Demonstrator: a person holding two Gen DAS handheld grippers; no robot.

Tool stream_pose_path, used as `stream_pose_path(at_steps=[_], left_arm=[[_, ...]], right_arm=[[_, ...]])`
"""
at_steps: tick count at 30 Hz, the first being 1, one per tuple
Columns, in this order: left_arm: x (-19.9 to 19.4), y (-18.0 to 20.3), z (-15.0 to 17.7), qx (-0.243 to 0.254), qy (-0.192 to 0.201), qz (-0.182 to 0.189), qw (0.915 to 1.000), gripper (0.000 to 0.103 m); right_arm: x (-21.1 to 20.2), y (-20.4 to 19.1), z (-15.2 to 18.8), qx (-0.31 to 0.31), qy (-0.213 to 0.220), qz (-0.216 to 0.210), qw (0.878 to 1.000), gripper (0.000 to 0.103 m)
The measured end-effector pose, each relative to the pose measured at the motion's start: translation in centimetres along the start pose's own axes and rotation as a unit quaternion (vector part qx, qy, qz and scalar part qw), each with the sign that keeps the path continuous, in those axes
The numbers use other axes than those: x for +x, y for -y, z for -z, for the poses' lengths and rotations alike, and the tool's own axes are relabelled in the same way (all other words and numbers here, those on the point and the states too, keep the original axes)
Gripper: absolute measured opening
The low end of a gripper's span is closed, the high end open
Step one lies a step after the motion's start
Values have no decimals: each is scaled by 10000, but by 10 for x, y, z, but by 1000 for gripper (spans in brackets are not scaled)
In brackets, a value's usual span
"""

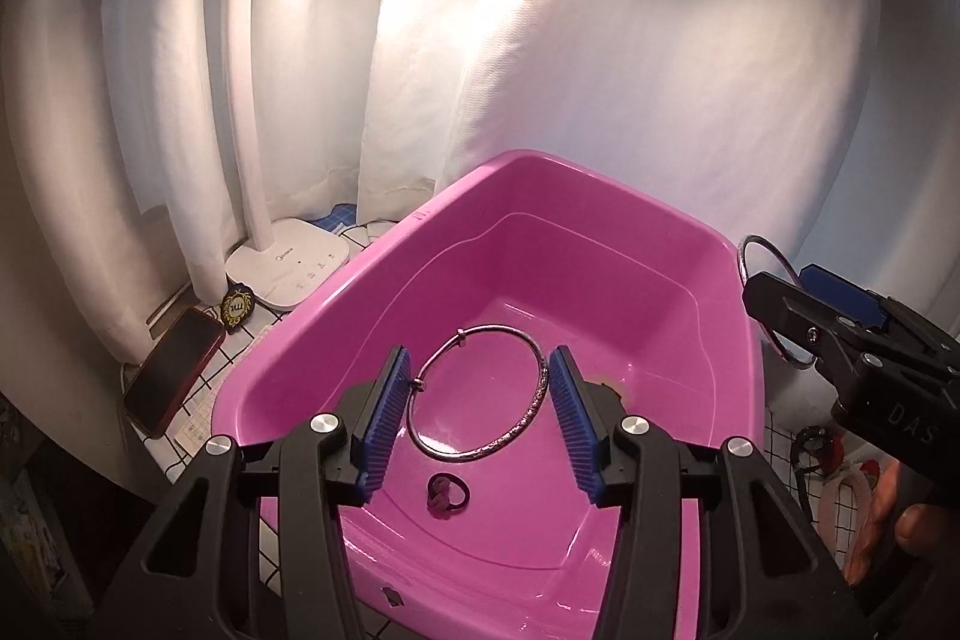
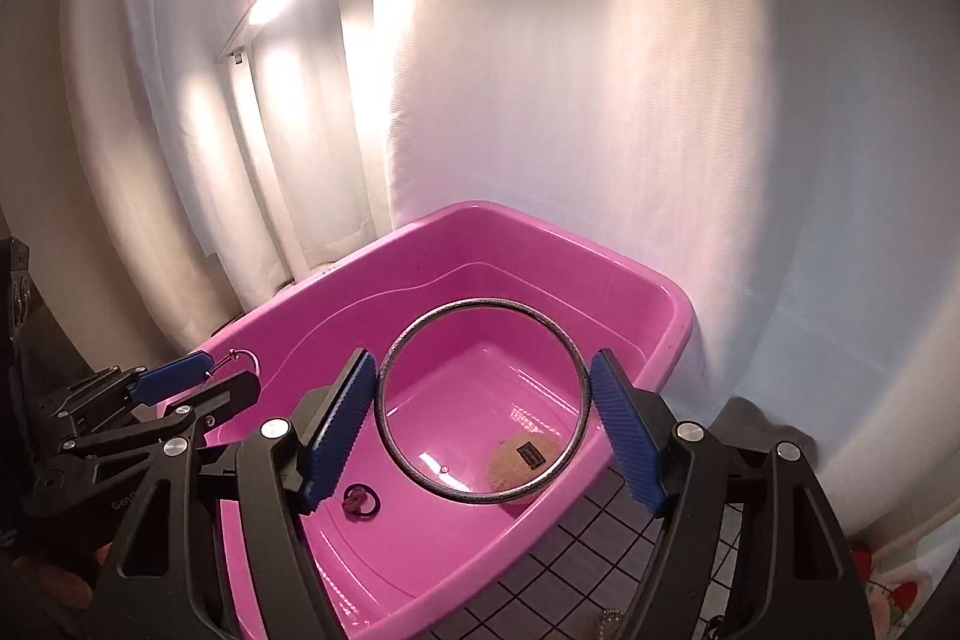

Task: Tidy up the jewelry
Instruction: 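Open the left tool to drop the bangle while the right tool releases the ring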

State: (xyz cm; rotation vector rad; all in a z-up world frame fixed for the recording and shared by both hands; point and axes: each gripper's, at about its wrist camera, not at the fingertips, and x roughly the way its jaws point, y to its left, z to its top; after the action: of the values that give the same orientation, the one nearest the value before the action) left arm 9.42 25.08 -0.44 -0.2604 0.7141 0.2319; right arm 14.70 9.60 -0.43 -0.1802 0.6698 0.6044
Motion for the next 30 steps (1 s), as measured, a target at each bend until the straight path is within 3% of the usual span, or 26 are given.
stream_pose_path(at_steps=[11,20,30], left_arm=[[47,-21,-11,-244,-699,-261,9969,47],[85,-28,-14,-408,-1499,-358,9872,47],[100,-34,-12,-393,-1998,-449,9780,44]], right_arm=[[91,-4,-25,-158,-1210,-97,9925,71],[144,5,-24,144,-2273,33,9737,71],[173,11,-26,438,-2891,186,9561,71]])
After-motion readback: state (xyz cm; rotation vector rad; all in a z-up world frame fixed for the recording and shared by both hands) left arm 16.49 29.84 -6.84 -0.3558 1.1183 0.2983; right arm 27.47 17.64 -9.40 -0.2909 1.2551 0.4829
